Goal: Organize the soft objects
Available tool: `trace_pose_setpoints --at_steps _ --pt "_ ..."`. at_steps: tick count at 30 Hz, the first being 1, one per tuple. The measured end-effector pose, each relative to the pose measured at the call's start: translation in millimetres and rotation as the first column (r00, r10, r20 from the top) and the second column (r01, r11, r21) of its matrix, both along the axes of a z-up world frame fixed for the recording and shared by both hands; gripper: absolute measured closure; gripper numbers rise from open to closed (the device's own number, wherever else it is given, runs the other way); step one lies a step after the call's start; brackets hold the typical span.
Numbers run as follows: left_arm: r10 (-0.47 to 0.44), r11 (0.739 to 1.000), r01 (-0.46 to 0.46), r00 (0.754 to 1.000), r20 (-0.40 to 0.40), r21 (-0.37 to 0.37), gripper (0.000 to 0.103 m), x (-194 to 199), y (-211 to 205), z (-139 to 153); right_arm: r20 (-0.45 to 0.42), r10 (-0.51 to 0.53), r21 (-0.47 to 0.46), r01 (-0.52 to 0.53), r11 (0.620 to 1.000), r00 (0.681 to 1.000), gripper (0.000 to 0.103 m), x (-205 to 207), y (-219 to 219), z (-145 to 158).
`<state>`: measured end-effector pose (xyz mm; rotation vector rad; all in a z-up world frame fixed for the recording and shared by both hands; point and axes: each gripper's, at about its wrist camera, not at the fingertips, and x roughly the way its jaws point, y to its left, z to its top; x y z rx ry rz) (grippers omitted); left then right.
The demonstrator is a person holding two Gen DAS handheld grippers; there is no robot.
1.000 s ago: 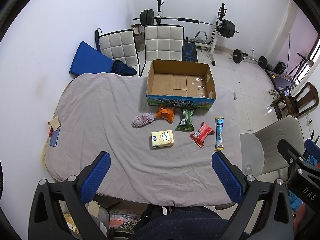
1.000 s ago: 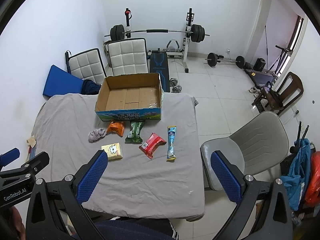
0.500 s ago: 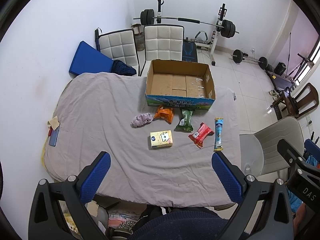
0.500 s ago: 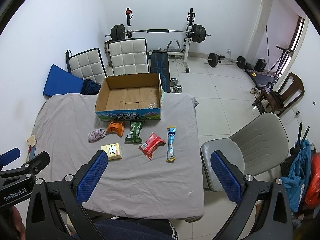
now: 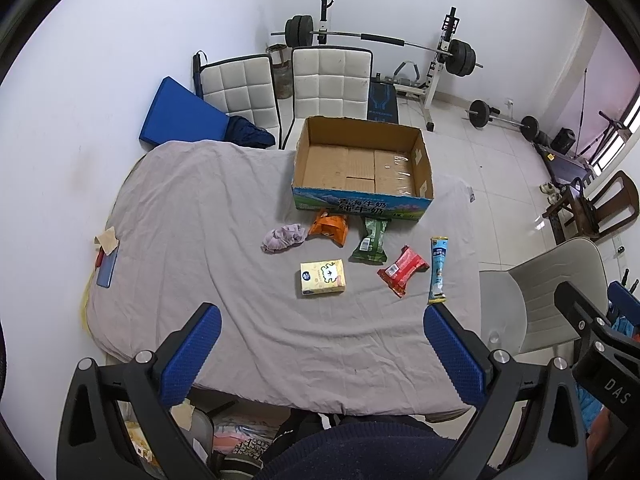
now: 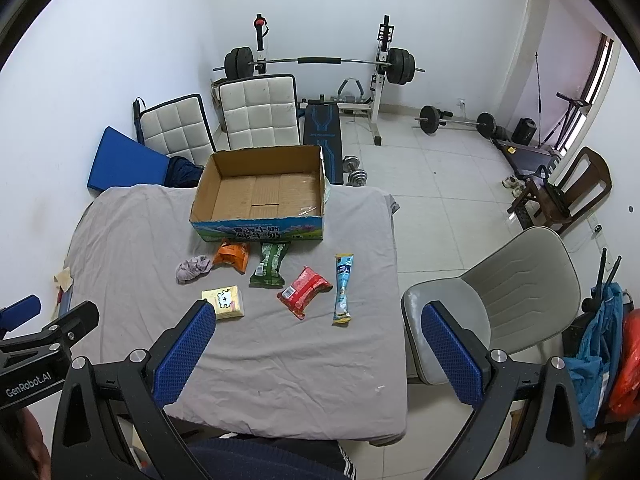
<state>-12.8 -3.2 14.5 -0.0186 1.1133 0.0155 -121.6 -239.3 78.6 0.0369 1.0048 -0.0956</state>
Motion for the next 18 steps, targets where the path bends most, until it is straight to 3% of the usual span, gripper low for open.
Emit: trace_pose_setpoints --at_steps 6,10,14,16,18 --pt "0.022 0.999 -0.022 1.0 -0.006 -0.024 0.0 13 7 -15 -0.02 0.001 0.014 0.0 1.0 1.0 0.0 12 -5 -18" --pt "0.057 0.997 -0.059 0.998 -0.035 -0.049 0.0 42 15 -42 -0.056 -0.013 0.036 0.015 0.999 0.998 0.0 35 -15 -44" --pt "0.079 0.996 -0.083 0.993 -0.091 -0.041 0.0 80 22 -92 -0.163 -0.048 0.06 0.058 0.996 0.986 0.0 77 -34 -103" --pt "0.092 0.995 -0.098 0.982 -0.165 -0.027 0.0 97 27 -127 -0.212 -0.062 0.052 0.074 0.996 0.975 0.0 95 -42 -136" --pt "0.112 0.987 -0.136 0.962 -0.25 -0.081 0.0 109 34 -165 -0.27 -0.07 0.039 0.084 0.996 0.96 0.0 116 -48 -180"
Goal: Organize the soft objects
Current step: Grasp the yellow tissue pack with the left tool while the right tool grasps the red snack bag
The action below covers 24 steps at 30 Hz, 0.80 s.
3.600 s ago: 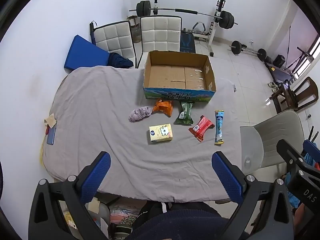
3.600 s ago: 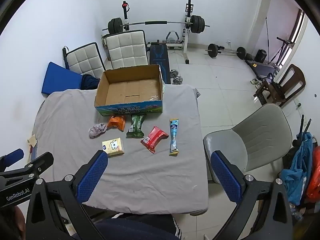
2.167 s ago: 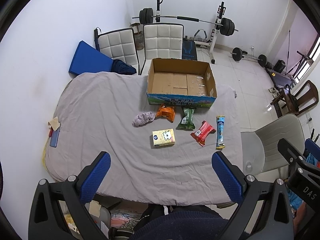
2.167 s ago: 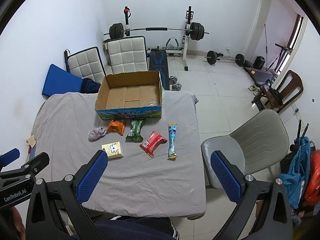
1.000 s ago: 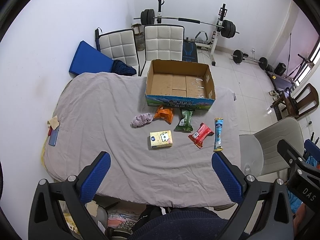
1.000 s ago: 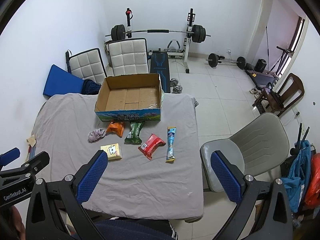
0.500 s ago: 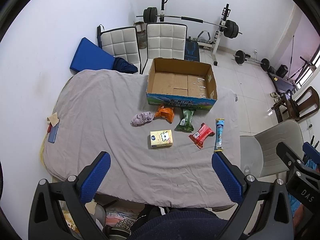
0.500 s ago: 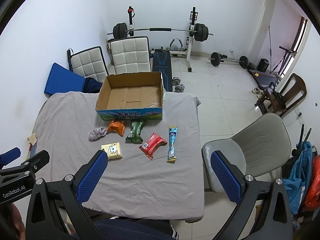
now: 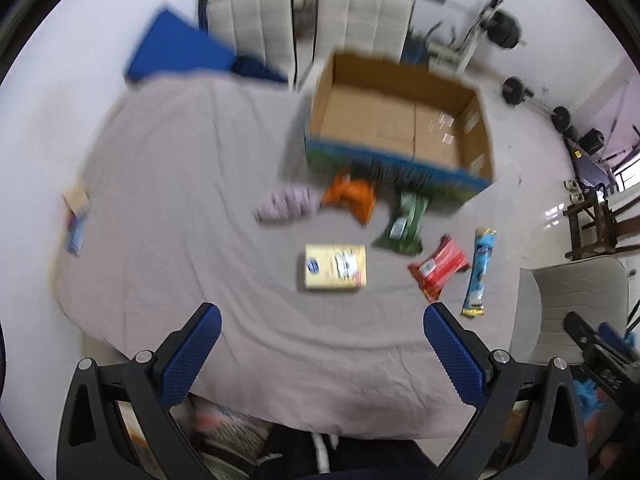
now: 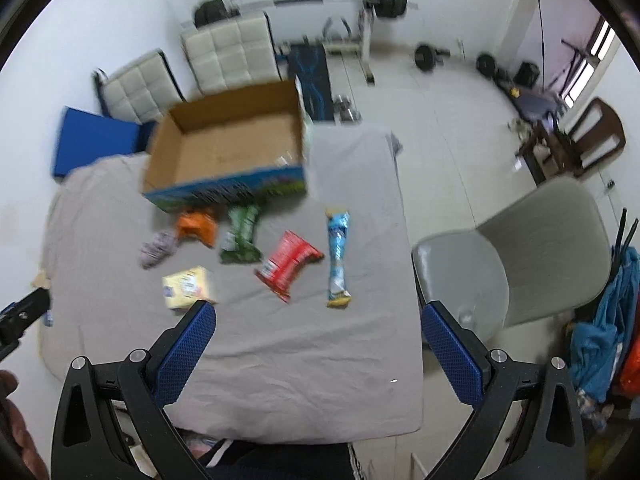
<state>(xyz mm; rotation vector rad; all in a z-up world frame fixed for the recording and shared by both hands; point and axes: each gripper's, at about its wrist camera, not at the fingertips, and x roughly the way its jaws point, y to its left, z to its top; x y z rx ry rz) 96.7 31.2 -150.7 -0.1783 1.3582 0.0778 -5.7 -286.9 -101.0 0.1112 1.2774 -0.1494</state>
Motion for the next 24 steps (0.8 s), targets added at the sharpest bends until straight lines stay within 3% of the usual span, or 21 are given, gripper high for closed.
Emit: trace_pose_setpoints --at_steps 4,6,10,16,19,21,24 --pt "0.126 0.977 -0.155 0.974 -0.191 -0.147 0.0 15 17 -79 -0.123 0.001 0.039 0.004 0.999 0.992 0.0 33 -3 -84" --pt "0.215 0.933 -0.284 0.932 -0.292 -0.222 0.0 22 27 -122 -0.165 -0.003 0.071 0.015 0.997 0.986 0.0 48 -1 -121" --pt "0.319 0.834 -0.451 0.864 -0.389 -0.318 0.001 37 35 -171 -0.233 -0.047 0.131 0.079 0.988 0.971 0.008 78 1 -180" --pt "0.404 0.722 -0.61 0.754 -0.518 -0.326 0.001 59 39 -230 -0.316 -0.155 0.216 0.23 0.949 0.936 0.017 120 5 -246" --pt "0.445 0.652 -0.685 0.693 -0.567 -0.325 0.001 63 43 -250 -0.357 -0.171 0.234 0.265 0.935 0.918 0.019 131 13 -268" --pt "0.474 0.624 -0.719 0.659 -0.584 -0.305 0.001 65 45 -258 -0.38 -0.18 0.242 0.285 0.927 0.907 0.022 136 21 -283" --pt "0.48 0.615 -0.742 0.62 -0.62 -0.266 0.002 68 45 -273 -0.406 -0.179 0.244 0.295 0.924 0.896 0.023 140 32 -296"
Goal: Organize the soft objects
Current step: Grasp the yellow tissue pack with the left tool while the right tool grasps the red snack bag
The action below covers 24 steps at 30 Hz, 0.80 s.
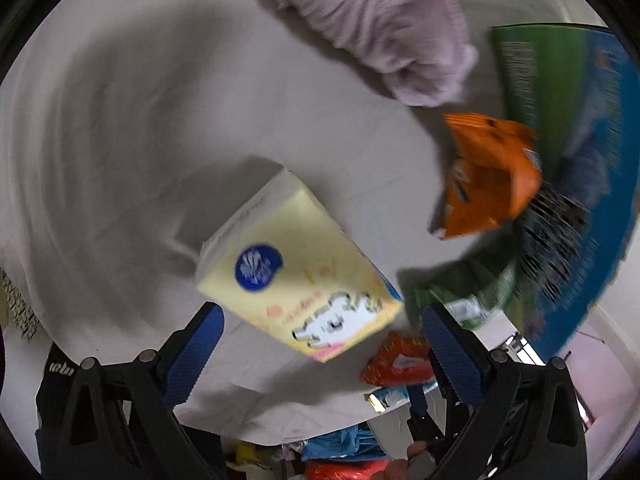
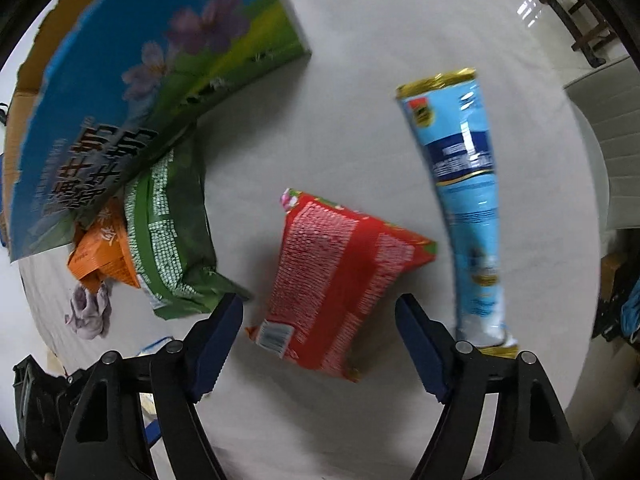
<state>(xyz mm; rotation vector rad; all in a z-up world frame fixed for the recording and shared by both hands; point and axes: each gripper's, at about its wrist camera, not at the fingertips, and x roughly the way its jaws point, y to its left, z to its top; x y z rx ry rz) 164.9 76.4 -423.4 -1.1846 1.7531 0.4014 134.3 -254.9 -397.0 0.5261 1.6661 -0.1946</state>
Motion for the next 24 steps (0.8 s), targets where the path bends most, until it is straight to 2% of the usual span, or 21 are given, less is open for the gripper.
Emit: trace_pose_setpoints --at_steps 1,3,4,7,8,9,10,12,14,15,16,17,19,20,21,22,24 --pt "-0.002 1.0 0.002 1.0 -0.009 0.001 0.002 2 -1 -3 -0.012 0.005 0.0 -0.005 1.0 1.0 0.029 1 3 -4" --pt "-0.036 0.999 0.036 0.999 -0.014 0.011 0.013 3 -6 -10 -0.033 0.021 -0.013 -0.022 1.0 0.999 0.039 4 9 -11" --pt "-0.054 0.998 0.054 0.999 -0.006 0.014 0.015 6 -8 -12 -0.04 0.029 -0.017 -0.029 0.999 0.999 0.04 4 11 -14" --pt "-0.203 0.977 0.2 0.978 0.041 0.072 0.022 15 -20 -4 -0.056 0.069 -0.015 -0.069 0.997 0.996 0.044 4 16 -17" --pt "-0.294 0.951 0.288 0.954 0.051 0.11 0.024 18 -27 1 -0.069 0.102 -0.019 -0.104 0.994 0.992 0.044 4 20 -18" --pt "-0.396 0.911 0.384 0.917 0.056 0.148 0.027 22 -37 6 -0.08 0.131 -0.023 -0.134 0.991 0.988 0.046 1 23 -20" --pt "-0.456 0.88 0.441 0.888 0.056 0.175 0.028 24 -42 10 -0.094 0.166 -0.025 -0.169 0.985 0.982 0.047 -1 27 -21" --pt "-0.643 0.744 0.611 0.764 0.041 0.27 0.028 27 -64 19 -0.124 0.228 -0.026 -0.233 0.972 0.966 0.049 -8 37 -20" --pt "-0.758 0.622 0.71 0.651 0.026 0.33 0.028 28 -81 24 -0.151 0.297 -0.024 -0.304 0.952 0.943 0.05 -14 47 -22" --pt "-0.791 0.579 0.738 0.611 0.021 0.345 0.026 29 -87 25 -0.158 0.314 -0.024 -0.322 0.947 0.936 0.051 -18 51 -23" --pt "-0.803 0.562 0.748 0.596 0.016 0.354 0.026 29 -91 25 -0.172 0.344 -0.024 -0.353 0.935 0.923 0.051 -23 56 -23" --pt "-0.798 0.567 0.74 0.602 0.02 0.361 0.026 32 -91 25 -0.175 0.362 -0.023 -0.371 0.928 0.916 0.052 -26 59 -23" --pt "-0.758 0.614 0.704 0.651 0.021 0.357 0.026 39 -87 23 -0.155 0.369 -0.027 -0.377 0.926 0.916 0.051 -29 65 -22" --pt "-0.718 0.657 0.668 0.696 0.02 0.349 0.026 42 -80 20 -0.146 0.364 -0.028 -0.371 0.928 0.92 0.051 -30 66 -21" --pt "-0.682 0.694 0.635 0.731 0.027 0.339 0.026 43 -74 17 -0.138 0.354 -0.027 -0.361 0.932 0.925 0.05 -30 68 -21" --pt "-0.623 0.75 0.58 0.781 0.043 0.319 0.026 44 -62 10 -0.133 0.339 -0.025 -0.345 0.938 0.931 0.05 -32 68 -22" --pt "-0.56 0.798 0.522 0.827 0.05 0.302 0.03 40 -52 2 -0.129 0.31 -0.022 -0.316 0.949 0.942 0.048 -30 70 -24"
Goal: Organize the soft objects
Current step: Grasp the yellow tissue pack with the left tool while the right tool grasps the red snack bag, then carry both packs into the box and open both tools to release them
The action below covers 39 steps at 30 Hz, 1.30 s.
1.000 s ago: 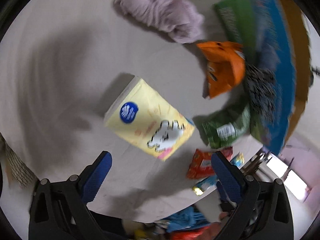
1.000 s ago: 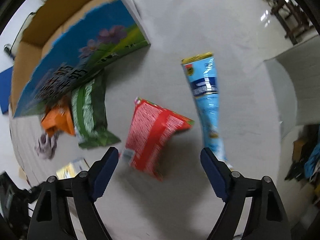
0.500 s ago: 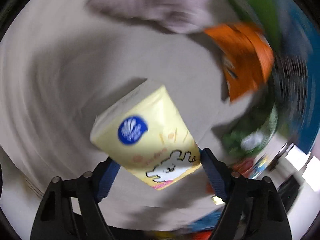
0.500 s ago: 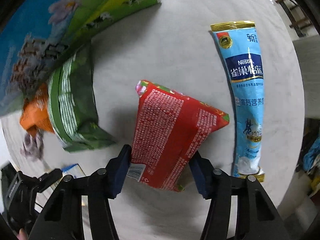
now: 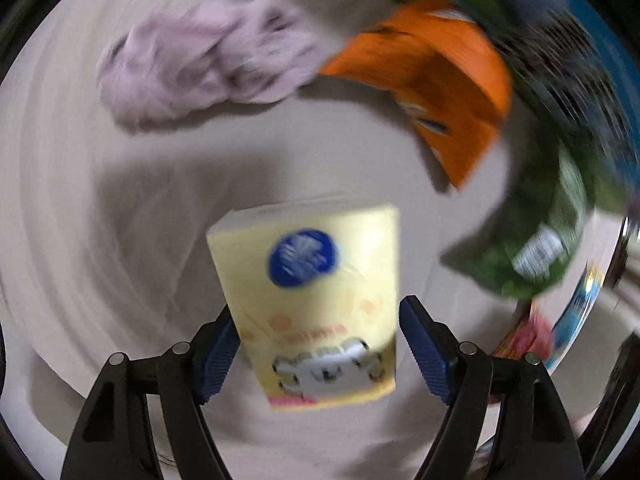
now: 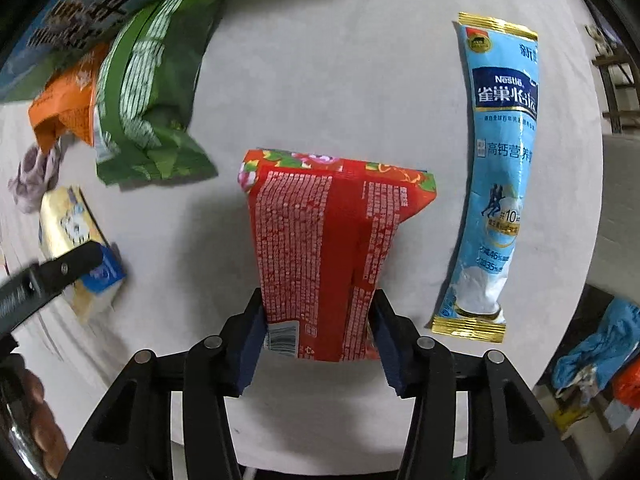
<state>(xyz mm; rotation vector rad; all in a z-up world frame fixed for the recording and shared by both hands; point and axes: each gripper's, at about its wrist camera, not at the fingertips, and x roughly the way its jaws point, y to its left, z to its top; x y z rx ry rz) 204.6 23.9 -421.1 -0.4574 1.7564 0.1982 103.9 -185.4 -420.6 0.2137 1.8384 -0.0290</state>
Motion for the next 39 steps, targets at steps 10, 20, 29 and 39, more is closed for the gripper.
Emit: trace_pose_setpoints --at_steps 10,20,29,39 --pt "-0.352 0.925 0.343 0.936 0.029 0.165 0.041 -47 -77 5 -0.023 0.087 -0.014 -0.087 0.996 0.996 0.053 4 -19 10" --pt "-0.34 0.93 0.325 0.938 0.065 0.17 0.041 -64 -57 1 -0.001 0.072 -0.083 -0.071 0.994 0.997 0.046 -7 -1 -3" --pt "-0.325 0.937 0.301 0.937 0.126 0.177 0.043 -97 -35 26 0.028 0.087 -0.092 -0.084 0.992 0.996 0.056 -12 13 -2" --pt "-0.372 0.923 0.319 0.883 0.285 0.218 0.043 -128 -44 110 0.167 0.128 -0.005 -0.129 0.992 0.978 0.058 -40 10 66"
